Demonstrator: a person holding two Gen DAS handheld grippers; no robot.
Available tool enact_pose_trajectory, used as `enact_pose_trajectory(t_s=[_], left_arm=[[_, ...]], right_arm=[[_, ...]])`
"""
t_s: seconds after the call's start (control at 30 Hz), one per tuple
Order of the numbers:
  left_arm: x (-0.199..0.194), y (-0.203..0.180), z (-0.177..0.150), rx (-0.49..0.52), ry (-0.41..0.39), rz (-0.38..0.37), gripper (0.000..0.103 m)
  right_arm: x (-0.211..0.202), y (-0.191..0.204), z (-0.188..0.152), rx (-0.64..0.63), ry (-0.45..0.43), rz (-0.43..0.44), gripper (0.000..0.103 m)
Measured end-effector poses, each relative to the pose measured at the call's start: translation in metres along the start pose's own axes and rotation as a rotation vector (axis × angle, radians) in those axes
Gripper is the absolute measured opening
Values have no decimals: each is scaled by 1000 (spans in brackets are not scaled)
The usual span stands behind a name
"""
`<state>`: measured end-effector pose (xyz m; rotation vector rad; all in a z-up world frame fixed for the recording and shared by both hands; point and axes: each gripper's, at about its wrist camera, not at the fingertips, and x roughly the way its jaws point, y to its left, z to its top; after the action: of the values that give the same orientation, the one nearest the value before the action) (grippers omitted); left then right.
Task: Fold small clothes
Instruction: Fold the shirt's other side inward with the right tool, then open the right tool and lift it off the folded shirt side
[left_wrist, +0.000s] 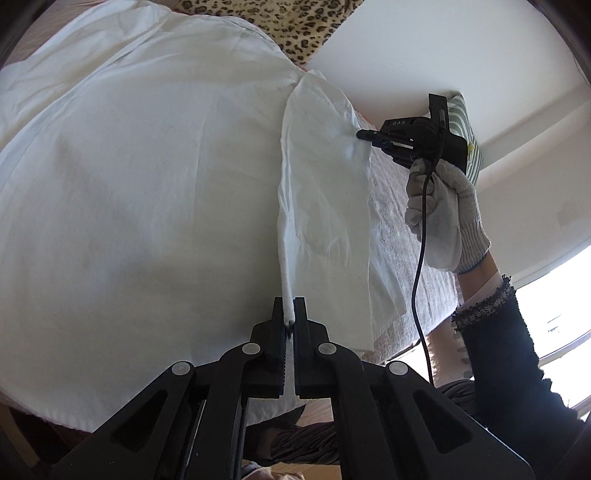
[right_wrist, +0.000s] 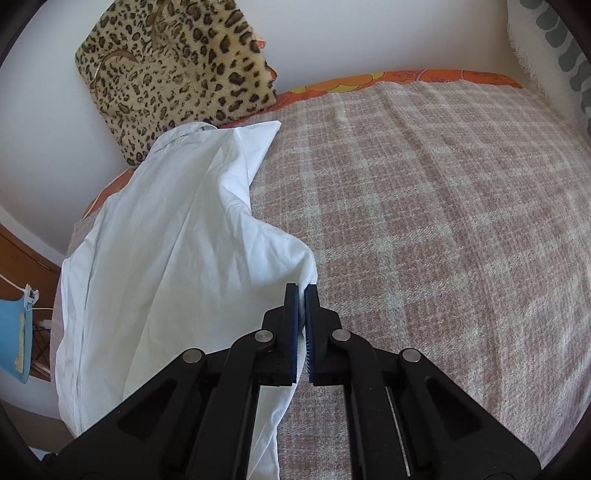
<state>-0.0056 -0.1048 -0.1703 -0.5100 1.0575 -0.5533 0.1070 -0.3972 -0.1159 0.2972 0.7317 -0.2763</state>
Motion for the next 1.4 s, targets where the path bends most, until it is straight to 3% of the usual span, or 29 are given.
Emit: enact_pose_trajectory(t_s=[0.1, 0.2, 0.27, 0.4, 0.57, 0.67, 0.8, 0.83, 0.9, 0.93, 1.2, 1.4], left_arm=[[1, -4, 2, 14, -8, -7, 0], [3, 1, 7, 14, -3, -19, 0], [4, 4, 9, 9, 3, -30, 0], [7, 7, 13, 5, 16, -56, 0], [8, 10, 16, 1, 20, -77, 0], [7, 14, 15, -14, 20, -83, 0], [8, 16, 16, -27, 18, -89, 0], [9, 16, 16, -29, 18, -91, 0], [8, 15, 15, -31, 16, -100, 0], [7, 14, 15, -33, 13, -104, 0], [7, -5, 9, -46, 29, -189, 0], [28, -21, 3, 7, 63, -158, 0]], right_arm=[[-6, -3, -3, 25, 23, -2, 6], [-31, -7, -14, 22, 18, -4, 20], [-51, -8, -29, 14, 22, 29, 36], [-77, -4, -72, 16, 102, 174, 36], [-70, 6, -128, 29, 225, 278, 36], [-59, 17, -145, 13, 268, 275, 36], [-56, 24, -147, 26, 248, 283, 36], [-55, 25, -146, 37, 246, 297, 35], [-52, 33, -145, 37, 252, 314, 21], [-50, 37, -145, 30, 259, 312, 8], [-92, 37, -131, -37, 226, 259, 3], [-103, 27, -129, -92, 230, 164, 3]])
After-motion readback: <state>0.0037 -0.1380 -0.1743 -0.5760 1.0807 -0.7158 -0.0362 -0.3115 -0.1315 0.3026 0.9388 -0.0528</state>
